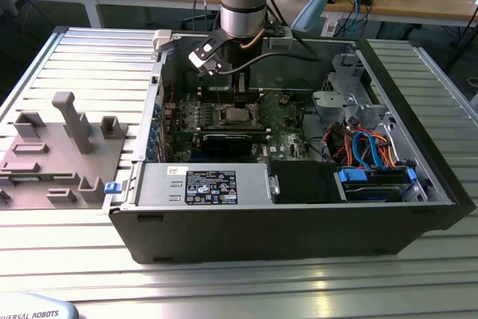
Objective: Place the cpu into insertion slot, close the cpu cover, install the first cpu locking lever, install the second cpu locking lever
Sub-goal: 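Place the cpu into insertion slot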
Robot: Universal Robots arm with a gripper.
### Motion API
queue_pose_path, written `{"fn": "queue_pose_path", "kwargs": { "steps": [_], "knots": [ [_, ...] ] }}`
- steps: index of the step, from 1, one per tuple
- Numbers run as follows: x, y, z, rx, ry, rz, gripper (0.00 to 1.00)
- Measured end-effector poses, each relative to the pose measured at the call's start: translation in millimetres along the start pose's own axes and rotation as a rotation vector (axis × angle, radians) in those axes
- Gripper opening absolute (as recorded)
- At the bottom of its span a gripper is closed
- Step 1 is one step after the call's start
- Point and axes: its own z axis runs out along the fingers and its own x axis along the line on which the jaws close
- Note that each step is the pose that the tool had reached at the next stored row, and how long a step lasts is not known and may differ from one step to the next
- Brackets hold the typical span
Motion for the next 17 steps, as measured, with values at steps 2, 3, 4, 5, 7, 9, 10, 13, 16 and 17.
{"fn": "queue_pose_path", "kwargs": {
  "steps": [2, 3, 4, 5, 7, 9, 10, 13, 16, 17],
  "knots": [
    [0.0, 0.0, 0.0, 0.0000, 0.0000, 0.000, 0.11],
    [-0.1, 0.0, -0.3, 0.0000, 0.0001, 0.000, 0.11],
    [-0.1, 0.0, -0.5, 0.0000, 0.0000, 0.000, 0.11],
    [0.0, 0.0, -0.7, 0.0000, 0.0001, 0.000, 0.11],
    [0.0, 0.1, -1.6, -0.0001, -0.0004, 0.000, 0.11],
    [-0.1, 0.1, -1.7, -0.0001, -0.0005, 0.000, 0.11],
    [-0.1, 0.1, -1.6, -0.0001, -0.0004, 0.000, 0.11],
    [-0.1, 0.1, -2.2, 0.0000, -0.0007, 0.000, 0.11],
    [-0.1, 0.1, -2.3, 0.0000, -0.0007, 0.001, 0.11],
    [-0.1, 0.1, -2.3, 0.0000, -0.0009, 0.003, 0.11]
  ]
}}
